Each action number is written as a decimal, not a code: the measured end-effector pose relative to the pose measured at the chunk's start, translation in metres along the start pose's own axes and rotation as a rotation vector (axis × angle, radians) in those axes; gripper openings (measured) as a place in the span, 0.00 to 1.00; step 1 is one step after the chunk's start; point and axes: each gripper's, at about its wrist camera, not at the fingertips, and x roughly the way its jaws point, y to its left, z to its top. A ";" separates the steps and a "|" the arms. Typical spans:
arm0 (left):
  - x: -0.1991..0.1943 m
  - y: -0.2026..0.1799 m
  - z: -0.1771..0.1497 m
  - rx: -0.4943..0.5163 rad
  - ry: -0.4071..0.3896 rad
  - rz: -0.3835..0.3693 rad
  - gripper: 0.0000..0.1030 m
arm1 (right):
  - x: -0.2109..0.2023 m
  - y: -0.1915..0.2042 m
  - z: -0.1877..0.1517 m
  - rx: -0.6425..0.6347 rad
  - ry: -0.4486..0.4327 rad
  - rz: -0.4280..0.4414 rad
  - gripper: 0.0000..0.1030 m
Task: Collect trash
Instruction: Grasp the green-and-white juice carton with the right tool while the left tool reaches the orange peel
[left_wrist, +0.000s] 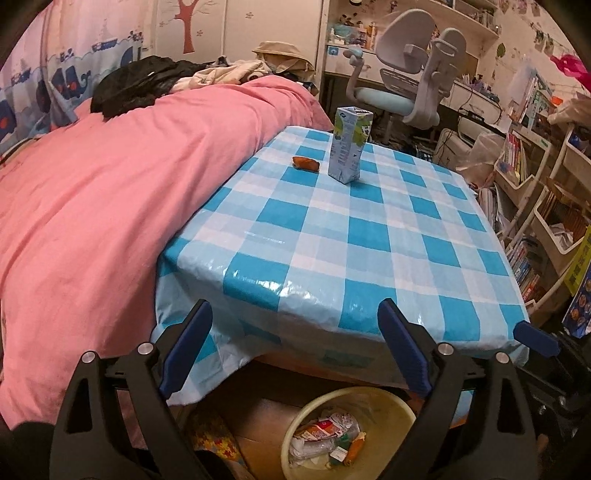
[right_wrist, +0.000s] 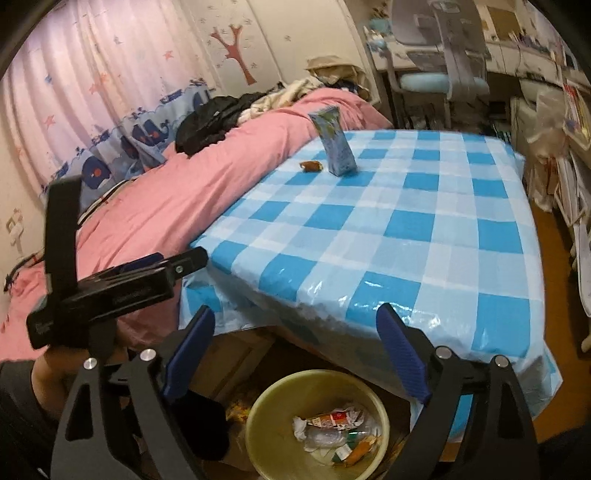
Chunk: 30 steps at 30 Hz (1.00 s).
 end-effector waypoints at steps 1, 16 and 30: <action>0.002 -0.001 0.003 0.011 -0.002 0.003 0.85 | 0.002 -0.004 0.004 0.020 -0.005 0.008 0.83; 0.054 0.003 0.065 0.078 0.012 -0.009 0.87 | 0.050 -0.015 0.099 -0.086 -0.062 -0.041 0.86; 0.146 0.012 0.131 0.120 0.048 -0.065 0.87 | 0.137 -0.034 0.151 -0.089 -0.069 -0.096 0.86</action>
